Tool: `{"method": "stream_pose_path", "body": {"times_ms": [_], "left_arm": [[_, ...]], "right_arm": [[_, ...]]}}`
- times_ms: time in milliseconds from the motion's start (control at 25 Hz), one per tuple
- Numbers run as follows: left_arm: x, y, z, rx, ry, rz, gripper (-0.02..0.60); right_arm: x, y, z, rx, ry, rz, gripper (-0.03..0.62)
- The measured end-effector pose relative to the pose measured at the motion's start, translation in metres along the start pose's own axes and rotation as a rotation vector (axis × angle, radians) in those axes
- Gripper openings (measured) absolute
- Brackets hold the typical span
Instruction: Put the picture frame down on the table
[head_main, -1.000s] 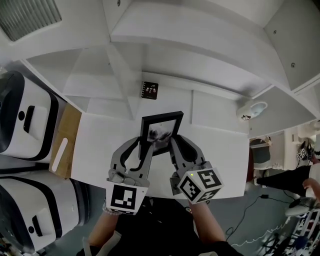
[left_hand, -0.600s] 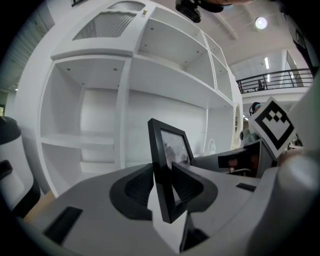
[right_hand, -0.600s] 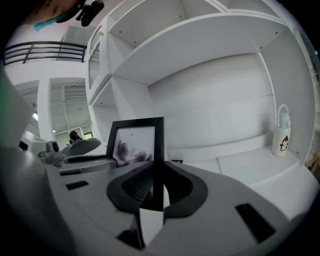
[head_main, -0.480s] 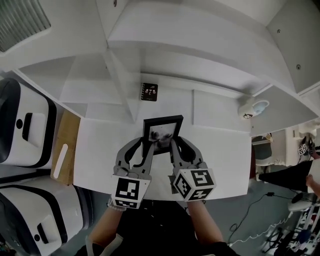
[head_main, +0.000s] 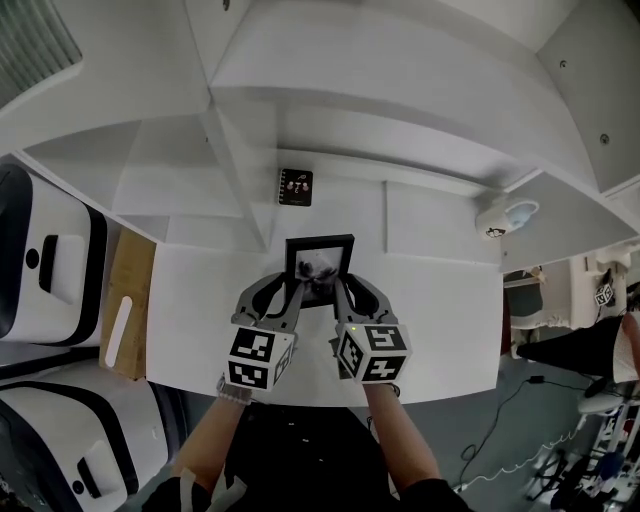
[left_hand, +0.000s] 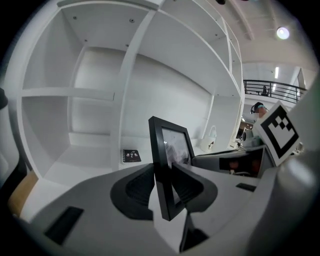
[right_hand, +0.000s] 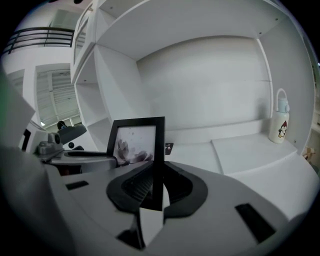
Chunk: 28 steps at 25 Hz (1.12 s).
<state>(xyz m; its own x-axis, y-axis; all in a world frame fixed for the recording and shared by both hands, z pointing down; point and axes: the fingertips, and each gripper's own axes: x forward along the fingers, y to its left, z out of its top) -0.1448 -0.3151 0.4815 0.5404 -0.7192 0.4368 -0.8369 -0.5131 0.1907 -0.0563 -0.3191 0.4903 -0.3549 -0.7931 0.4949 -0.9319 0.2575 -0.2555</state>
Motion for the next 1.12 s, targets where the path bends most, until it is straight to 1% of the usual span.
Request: {"method": "stream_pose_path", "body": {"times_ms": [200, 440, 600, 800, 1120], "left_arm": [[0.019, 0.01, -0.026, -0.06, 0.071, -0.022, 0.1], [0.043, 0.019, -0.051, -0.092, 0.155, -0.031, 0.101], [0.06, 0.026, -0.062, -0.106, 0.201, -0.036, 0.101], [0.077, 0.035, -0.074, -0.104, 0.256, -0.035, 0.101], [0.1, 0.05, -0.083, -0.179, 0.314, -0.059, 0.103]], "right_arm": [[0.022, -0.01, -0.019, -0.026, 0.064, -0.002, 0.067], [0.04, -0.023, -0.041, -0.015, 0.122, -0.049, 0.067], [0.055, -0.032, -0.052, 0.006, 0.158, -0.075, 0.067], [0.071, -0.04, -0.063, 0.038, 0.199, -0.092, 0.067], [0.093, -0.046, -0.065, 0.048, 0.235, -0.097, 0.067]]}}
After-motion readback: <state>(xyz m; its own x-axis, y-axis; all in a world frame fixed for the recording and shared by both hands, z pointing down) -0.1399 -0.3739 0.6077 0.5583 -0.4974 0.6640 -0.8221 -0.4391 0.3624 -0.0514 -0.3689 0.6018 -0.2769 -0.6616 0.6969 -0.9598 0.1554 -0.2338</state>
